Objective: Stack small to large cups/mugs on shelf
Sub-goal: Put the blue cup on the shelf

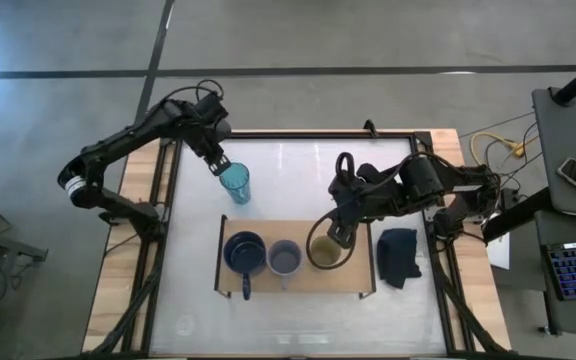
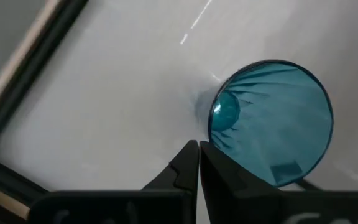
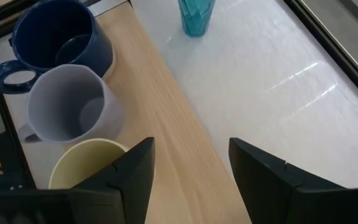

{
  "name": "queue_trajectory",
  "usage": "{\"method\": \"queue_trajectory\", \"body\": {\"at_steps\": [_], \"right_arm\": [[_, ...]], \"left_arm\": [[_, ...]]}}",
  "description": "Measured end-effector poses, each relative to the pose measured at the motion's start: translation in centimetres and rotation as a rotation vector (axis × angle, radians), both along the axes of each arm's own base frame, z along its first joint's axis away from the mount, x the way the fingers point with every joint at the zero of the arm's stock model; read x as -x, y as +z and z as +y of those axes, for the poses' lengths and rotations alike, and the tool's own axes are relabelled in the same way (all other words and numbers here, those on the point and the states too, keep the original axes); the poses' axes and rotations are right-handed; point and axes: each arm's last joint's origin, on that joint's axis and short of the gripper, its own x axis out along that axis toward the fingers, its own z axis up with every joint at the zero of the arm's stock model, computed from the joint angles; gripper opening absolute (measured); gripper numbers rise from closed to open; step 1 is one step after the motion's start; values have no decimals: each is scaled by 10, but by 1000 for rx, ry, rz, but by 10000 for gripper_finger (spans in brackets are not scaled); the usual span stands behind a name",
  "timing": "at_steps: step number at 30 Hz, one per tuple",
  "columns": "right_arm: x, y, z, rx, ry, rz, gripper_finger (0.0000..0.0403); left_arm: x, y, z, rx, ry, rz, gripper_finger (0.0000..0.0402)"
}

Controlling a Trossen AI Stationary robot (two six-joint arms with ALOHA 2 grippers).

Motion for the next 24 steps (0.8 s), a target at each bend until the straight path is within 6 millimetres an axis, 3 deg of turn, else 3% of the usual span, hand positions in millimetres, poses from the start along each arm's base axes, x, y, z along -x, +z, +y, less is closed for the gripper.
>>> {"method": "queue_trajectory", "body": {"at_steps": [6, 12, 17, 24], "right_arm": [[0, 0, 0, 2, 2, 1, 199], [0, 0, 0, 2, 3, 1, 199], [0, 0, 0, 2, 3, 0, 199], [0, 0, 0, 4, 7, 1, 199]], "left_arm": [[2, 6, -4, -2, -94, -43, 0], [1, 6, -5, 70, -61, -81, 0], [-4, -3, -3, 201, 72, -76, 3], [-9, -12, 1, 242, 106, -27, 69]]}}
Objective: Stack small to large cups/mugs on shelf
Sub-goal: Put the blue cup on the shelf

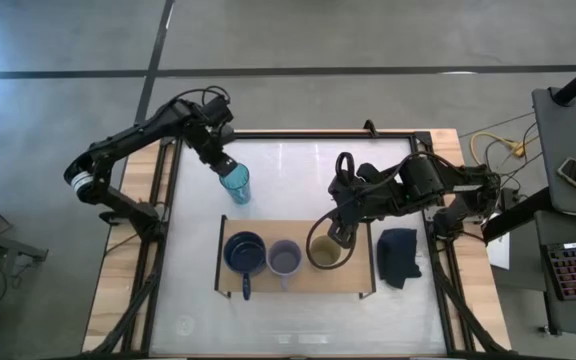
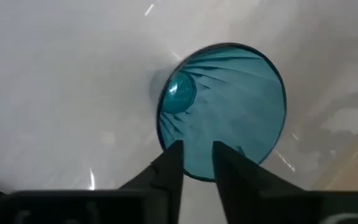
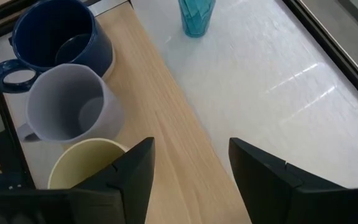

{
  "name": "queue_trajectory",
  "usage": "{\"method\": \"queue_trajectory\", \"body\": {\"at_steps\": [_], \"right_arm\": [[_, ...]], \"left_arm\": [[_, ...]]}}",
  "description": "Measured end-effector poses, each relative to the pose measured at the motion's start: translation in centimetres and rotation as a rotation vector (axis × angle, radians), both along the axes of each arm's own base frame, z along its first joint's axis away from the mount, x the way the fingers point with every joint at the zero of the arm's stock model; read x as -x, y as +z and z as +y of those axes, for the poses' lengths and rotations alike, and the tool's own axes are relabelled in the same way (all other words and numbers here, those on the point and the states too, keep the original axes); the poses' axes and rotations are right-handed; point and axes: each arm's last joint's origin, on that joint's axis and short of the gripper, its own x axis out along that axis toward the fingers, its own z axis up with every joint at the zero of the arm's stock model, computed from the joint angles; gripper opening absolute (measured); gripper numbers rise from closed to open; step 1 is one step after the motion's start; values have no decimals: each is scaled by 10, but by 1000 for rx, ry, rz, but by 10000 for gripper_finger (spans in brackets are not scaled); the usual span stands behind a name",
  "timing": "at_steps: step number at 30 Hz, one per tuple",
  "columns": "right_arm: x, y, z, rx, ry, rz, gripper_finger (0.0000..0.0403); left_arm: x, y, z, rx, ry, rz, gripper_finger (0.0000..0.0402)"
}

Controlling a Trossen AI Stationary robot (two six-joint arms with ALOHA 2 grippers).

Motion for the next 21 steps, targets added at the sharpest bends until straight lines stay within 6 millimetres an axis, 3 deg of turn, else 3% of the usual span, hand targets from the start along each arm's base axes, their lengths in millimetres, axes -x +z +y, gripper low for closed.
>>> {"method": "queue_trajectory", "body": {"at_steps": [9, 21], "right_arm": [[0, 0, 0, 0, 0, 0, 199], [8, 7, -3, 30, -17, -31, 199]], "left_arm": [[2, 0, 2, -68, 39, 49, 153], [-6, -9, 8, -58, 29, 70, 162]]}}
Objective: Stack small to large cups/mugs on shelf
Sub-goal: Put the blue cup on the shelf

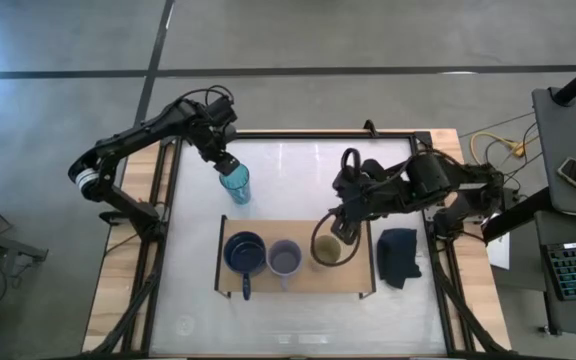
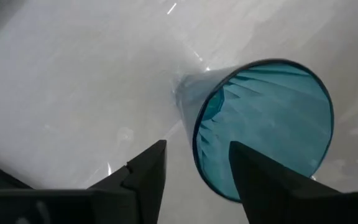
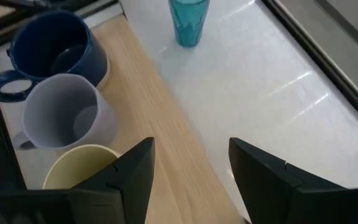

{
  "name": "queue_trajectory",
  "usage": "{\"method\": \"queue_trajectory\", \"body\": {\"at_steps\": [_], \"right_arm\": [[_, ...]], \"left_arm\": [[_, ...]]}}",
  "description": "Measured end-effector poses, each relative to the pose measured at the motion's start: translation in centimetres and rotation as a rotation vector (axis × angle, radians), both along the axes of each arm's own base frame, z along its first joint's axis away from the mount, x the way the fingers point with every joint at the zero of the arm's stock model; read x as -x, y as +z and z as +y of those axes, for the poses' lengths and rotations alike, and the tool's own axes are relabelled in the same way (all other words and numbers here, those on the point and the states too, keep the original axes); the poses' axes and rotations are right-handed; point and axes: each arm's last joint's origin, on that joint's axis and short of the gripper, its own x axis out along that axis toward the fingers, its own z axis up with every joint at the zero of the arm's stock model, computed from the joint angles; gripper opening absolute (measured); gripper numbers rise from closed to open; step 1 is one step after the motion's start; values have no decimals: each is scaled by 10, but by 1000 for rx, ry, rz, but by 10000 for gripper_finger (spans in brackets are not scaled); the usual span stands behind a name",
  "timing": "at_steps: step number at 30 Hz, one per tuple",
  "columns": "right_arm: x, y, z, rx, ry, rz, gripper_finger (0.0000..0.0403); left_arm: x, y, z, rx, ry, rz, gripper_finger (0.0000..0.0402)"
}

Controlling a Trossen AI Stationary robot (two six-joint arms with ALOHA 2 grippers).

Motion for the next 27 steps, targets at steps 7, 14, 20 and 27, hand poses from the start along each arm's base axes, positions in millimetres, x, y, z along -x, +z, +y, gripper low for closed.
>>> {"method": "queue_trajectory", "body": {"at_steps": [7, 14, 20, 27], "right_arm": [[18, 14, -6, -4, -47, -67, 199], [32, 20, -11, 6, -78, -99, 198], [49, 19, -18, 23, -144, -115, 198], [78, 7, -27, 14, -252, -119, 198]], "left_arm": [[-9, -12, 7, 5, -16, 27, 162], [-18, -29, 15, 53, -17, 91, 160], [-18, -30, 14, 48, -17, 97, 93], [-13, -20, 11, 14, -15, 72, 7]]}}
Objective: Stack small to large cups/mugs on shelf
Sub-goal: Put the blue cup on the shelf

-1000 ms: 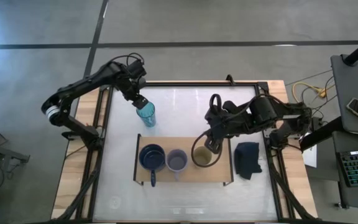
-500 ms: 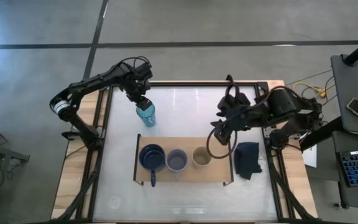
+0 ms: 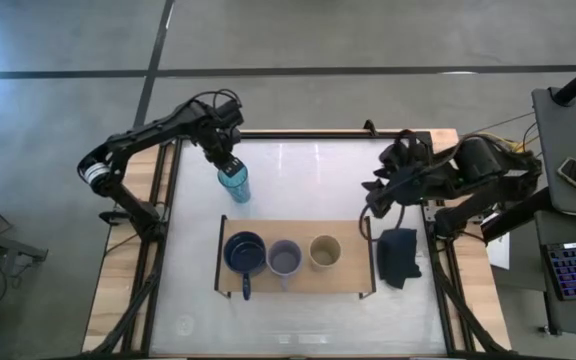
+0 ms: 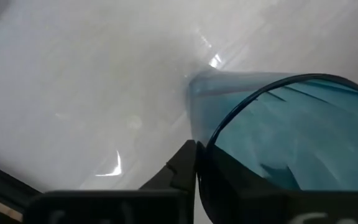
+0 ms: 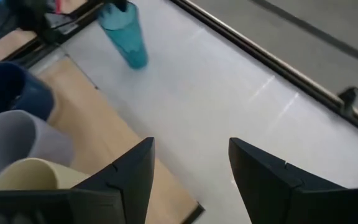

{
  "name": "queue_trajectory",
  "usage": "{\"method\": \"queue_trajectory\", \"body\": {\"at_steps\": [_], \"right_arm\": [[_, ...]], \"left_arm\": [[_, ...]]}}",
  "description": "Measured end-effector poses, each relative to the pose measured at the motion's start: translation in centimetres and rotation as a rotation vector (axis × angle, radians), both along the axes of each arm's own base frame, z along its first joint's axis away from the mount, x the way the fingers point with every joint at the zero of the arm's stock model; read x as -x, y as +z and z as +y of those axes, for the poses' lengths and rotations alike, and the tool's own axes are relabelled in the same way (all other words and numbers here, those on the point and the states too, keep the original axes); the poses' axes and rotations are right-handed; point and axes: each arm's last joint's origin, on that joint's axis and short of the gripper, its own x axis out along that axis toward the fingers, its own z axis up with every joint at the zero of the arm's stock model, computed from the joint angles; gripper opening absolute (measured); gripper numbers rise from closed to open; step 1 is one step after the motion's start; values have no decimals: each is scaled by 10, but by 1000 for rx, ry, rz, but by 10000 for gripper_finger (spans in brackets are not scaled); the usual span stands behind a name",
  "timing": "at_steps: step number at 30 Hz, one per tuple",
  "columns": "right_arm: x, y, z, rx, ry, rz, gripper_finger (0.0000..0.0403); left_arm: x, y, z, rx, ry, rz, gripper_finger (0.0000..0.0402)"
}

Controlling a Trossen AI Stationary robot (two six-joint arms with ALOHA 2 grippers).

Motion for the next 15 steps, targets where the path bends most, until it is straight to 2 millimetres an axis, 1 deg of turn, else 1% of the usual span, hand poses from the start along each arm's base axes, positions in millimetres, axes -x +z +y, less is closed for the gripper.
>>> {"method": "queue_trajectory", "body": {"at_steps": [3, 5, 7, 10, 15], "right_arm": [[14, -8, -4, -28, -49, 0, 198], [23, -15, -7, -47, -82, -2, 198], [32, -21, -9, -63, -113, -4, 198], [42, -30, -12, -83, -158, -4, 198], [49, -43, -14, -95, -188, 17, 198]], "left_arm": [[1, 7, -2, -11, -2, -13, 2], [0, 19, -1, -36, -2, -45, 2], [-1, 39, -1, -74, -1, -94, 1], [-1, 76, 0, -147, 21, -196, 1], [-4, 137, -10, -260, 12, -378, 1]]}}
